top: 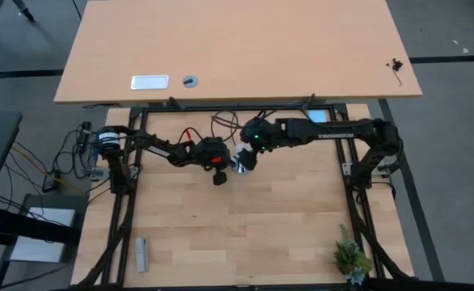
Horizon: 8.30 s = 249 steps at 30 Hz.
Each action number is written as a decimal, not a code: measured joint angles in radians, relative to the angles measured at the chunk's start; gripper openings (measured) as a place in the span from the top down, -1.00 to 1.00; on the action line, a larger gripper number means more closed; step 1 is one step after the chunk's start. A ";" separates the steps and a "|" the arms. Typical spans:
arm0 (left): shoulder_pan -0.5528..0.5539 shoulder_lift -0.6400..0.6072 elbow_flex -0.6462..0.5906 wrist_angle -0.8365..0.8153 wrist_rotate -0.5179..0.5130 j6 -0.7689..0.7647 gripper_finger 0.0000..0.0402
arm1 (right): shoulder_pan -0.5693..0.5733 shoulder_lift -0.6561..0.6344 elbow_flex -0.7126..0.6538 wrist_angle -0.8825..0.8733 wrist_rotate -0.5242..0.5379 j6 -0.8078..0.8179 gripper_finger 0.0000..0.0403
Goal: Screw lightbulb
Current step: Remove the lightbulb from the lamp socket
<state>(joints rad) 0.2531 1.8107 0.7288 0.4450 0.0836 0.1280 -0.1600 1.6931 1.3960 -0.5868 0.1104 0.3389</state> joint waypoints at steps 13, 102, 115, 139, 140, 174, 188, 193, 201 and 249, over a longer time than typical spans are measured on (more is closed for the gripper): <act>0.000 0.000 0.000 0.000 0.000 -0.001 1.00 | -0.015 0.127 0.113 -0.095 0.030 0.029 -0.52; 0.000 -0.001 0.001 -0.008 0.007 0.000 1.00 | -0.073 0.256 0.404 -0.423 -0.113 0.118 -0.24; 0.000 -0.001 0.001 -0.009 0.007 0.000 1.00 | -0.076 0.282 0.403 -0.430 -0.156 -0.096 -0.25; 0.000 -0.001 0.001 -0.010 0.012 0.002 1.00 | -0.057 0.267 0.579 -0.554 -0.099 -0.113 -0.37; 0.000 -0.001 0.001 -0.010 0.013 0.002 1.00 | -0.053 0.267 0.575 -0.556 -0.081 -0.107 -0.40; 0.000 0.000 0.001 -0.010 0.024 0.002 1.00 | -0.057 0.282 0.415 -0.467 -0.080 -0.858 -0.30; 0.000 0.000 0.000 -0.012 0.024 0.002 1.00 | -0.031 0.278 0.529 -0.507 -0.073 -0.015 -0.48; 0.000 0.000 0.000 -0.012 0.024 0.000 1.00 | -0.031 0.287 0.524 -0.513 -0.080 0.170 -0.50; 0.000 0.000 0.001 -0.015 0.024 0.000 1.00 | -0.037 0.343 0.506 -0.521 -0.045 0.175 -0.45; 0.000 0.000 0.001 -0.020 0.038 0.003 1.00 | -0.069 0.365 0.594 -0.607 -0.059 -0.080 -0.24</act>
<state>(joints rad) 0.2531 1.8103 0.7296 0.4252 0.1216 0.1314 -0.2286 2.0583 1.9903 -1.1940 0.0513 0.2593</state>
